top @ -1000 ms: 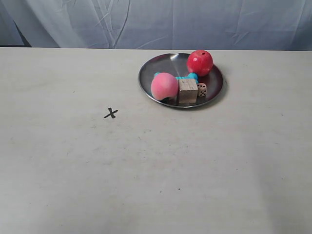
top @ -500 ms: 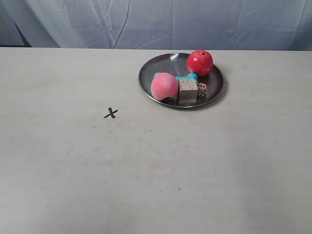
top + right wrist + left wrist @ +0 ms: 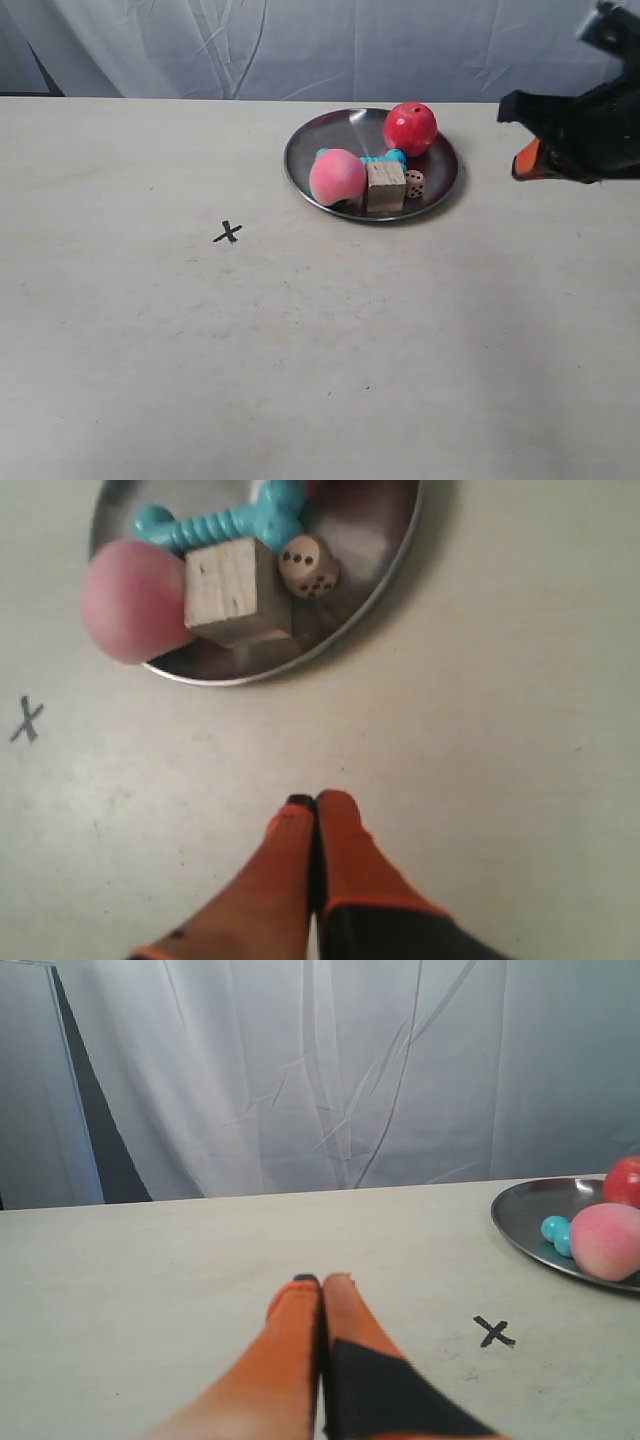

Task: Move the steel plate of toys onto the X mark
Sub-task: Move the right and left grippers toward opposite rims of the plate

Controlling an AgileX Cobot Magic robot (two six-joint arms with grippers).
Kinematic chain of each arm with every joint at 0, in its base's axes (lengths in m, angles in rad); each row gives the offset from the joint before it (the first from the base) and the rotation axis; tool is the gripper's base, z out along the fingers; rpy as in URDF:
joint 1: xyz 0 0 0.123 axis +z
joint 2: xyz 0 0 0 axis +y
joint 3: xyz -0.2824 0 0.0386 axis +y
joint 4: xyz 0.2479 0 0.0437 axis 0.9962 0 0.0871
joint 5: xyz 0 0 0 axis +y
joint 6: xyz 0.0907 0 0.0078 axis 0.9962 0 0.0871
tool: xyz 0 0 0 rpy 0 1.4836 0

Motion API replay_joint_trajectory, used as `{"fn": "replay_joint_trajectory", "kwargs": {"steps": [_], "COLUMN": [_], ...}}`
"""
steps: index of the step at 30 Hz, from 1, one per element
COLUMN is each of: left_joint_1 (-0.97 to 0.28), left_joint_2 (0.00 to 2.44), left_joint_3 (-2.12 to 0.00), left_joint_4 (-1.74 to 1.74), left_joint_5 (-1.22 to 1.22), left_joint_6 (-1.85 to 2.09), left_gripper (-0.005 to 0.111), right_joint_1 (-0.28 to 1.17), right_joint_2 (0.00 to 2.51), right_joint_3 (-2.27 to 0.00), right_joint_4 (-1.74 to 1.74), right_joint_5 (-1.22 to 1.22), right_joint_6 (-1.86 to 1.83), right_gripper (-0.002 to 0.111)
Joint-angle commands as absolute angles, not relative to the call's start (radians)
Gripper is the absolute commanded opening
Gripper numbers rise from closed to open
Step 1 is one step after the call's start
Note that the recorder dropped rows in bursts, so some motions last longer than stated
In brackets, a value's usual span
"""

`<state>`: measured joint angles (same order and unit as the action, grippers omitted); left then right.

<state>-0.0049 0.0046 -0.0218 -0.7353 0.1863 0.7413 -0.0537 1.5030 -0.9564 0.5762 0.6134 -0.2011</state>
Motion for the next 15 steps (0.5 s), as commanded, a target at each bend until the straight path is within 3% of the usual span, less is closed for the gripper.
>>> {"fn": "replay_joint_trajectory", "kwargs": {"steps": [1,4,7,10,15], "left_joint_1": [-0.012,-0.012,-0.012,-0.012,-0.012], "left_joint_2": [0.000,0.000,0.000,0.031,0.270], "left_joint_3": [-0.018,-0.018,-0.058,-0.178,-0.443], "left_joint_4": [-0.717,-0.695,-0.720,-0.720,-0.314], "left_joint_5": [0.078,-0.324,-0.716,-0.655,-0.491], "left_joint_6": [0.743,0.673,0.080,0.082,0.092], "left_gripper": [0.000,0.000,0.000,0.000,0.000], "right_joint_1": [-0.058,-0.058,-0.058,-0.058,-0.058], "right_joint_2": [1.748,1.913,1.989,1.970,1.925], "right_joint_3": [-1.121,-1.271,-1.341,-1.341,-1.341], "right_joint_4": [0.600,0.785,0.854,0.854,0.862], "right_joint_5": [0.688,0.777,0.895,0.856,0.839], "right_joint_6": [-0.213,-0.284,-0.371,-0.365,-0.365], "right_gripper": [0.000,0.000,0.000,0.000,0.000]}}
